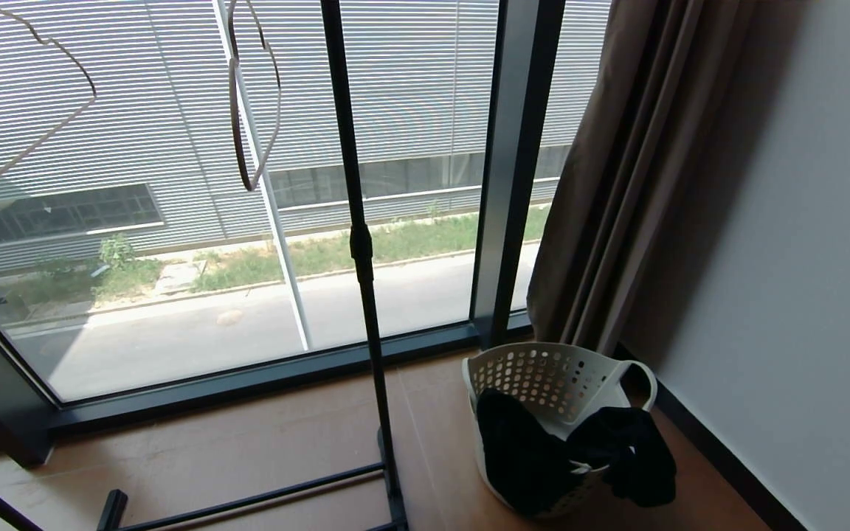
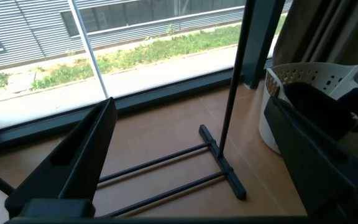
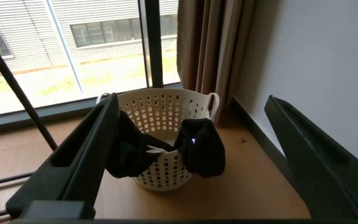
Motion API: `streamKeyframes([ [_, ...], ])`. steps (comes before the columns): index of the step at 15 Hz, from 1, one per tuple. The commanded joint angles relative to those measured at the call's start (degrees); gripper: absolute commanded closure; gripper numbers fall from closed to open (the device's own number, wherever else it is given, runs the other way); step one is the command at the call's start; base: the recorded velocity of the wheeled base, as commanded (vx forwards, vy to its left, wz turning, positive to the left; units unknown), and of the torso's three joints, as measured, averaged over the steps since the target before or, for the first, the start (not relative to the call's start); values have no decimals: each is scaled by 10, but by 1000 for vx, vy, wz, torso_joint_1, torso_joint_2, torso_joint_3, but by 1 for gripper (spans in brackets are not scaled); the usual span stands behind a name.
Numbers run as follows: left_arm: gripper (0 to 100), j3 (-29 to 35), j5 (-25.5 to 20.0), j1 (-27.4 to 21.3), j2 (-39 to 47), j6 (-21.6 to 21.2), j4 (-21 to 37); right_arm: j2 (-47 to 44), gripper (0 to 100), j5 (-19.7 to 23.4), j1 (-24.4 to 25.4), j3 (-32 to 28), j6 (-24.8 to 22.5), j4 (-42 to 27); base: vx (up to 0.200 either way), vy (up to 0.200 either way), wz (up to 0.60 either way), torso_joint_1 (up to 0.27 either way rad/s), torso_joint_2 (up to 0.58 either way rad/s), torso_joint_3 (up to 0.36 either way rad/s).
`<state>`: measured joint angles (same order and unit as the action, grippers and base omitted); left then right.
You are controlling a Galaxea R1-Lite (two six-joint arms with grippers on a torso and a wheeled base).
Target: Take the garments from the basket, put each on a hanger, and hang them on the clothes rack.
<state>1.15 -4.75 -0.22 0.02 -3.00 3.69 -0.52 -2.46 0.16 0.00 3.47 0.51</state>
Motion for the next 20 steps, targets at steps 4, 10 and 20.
streamKeyframes([
  [4,0,0,1,0,0,3,0,0,0,-1,0,0,0,0,0,0,0,1,-1,-26],
  [10,0,0,1,0,0,3,0,0,0,-3,0,0,2,0,0,0,0,2,3,-180],
  [20,0,1,2,1,0,5,1,0,0,-3,0,0,3,0,0,0,0,4,4,-195],
])
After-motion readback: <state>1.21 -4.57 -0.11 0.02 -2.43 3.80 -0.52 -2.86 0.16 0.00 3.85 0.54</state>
